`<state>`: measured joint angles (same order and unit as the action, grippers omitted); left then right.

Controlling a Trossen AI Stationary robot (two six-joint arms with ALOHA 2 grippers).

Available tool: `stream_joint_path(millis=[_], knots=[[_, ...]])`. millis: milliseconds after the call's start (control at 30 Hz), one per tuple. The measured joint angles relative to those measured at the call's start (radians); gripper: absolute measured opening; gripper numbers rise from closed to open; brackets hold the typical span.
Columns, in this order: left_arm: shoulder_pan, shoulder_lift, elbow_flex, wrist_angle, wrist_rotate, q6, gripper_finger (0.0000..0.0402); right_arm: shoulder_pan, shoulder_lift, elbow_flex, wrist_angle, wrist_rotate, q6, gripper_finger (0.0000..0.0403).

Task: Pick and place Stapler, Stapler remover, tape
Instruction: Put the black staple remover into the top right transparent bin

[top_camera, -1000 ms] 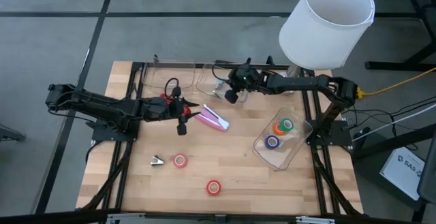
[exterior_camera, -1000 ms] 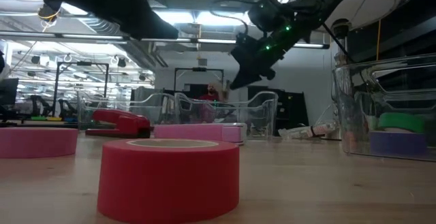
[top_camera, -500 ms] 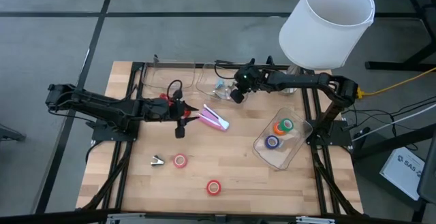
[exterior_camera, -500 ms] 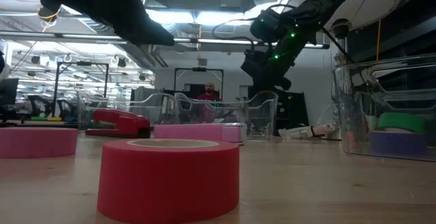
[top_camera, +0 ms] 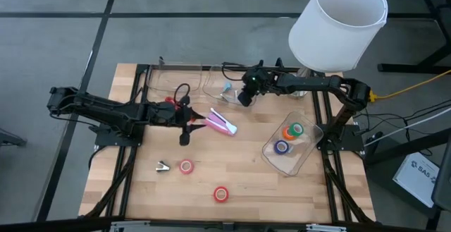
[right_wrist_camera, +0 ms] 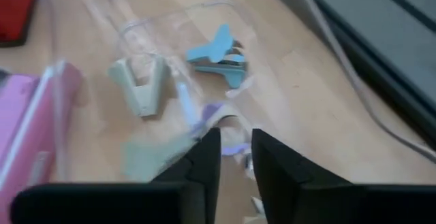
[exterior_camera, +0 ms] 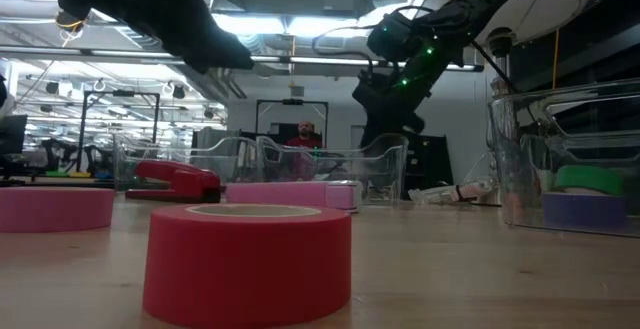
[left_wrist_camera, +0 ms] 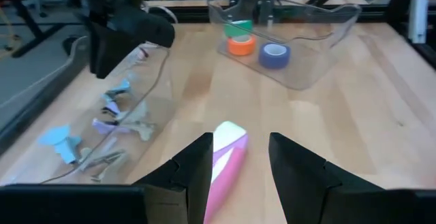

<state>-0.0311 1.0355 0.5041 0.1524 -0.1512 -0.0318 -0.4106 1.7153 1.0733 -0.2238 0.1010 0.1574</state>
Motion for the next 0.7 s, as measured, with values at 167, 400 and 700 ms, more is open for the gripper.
stream_joint_path(millis=[167,400,700], knots=[[0.000,0.000,0.000,0.000,0.059,-0.048,0.0141,-0.001,0.000,0.000,0.033,-0.103,0.000,0.0130],[0.000,0.000,0.000,-0.026,0.247,-0.170,0.0141,0.027,0.000,0.000,0.141,-0.202,-0.005,0.0173],[-0.085,0.000,0.000,-0.226,0.297,-0.284,0.0141,0.098,0.000,0.000,0.263,-0.199,-0.060,0.0169]])
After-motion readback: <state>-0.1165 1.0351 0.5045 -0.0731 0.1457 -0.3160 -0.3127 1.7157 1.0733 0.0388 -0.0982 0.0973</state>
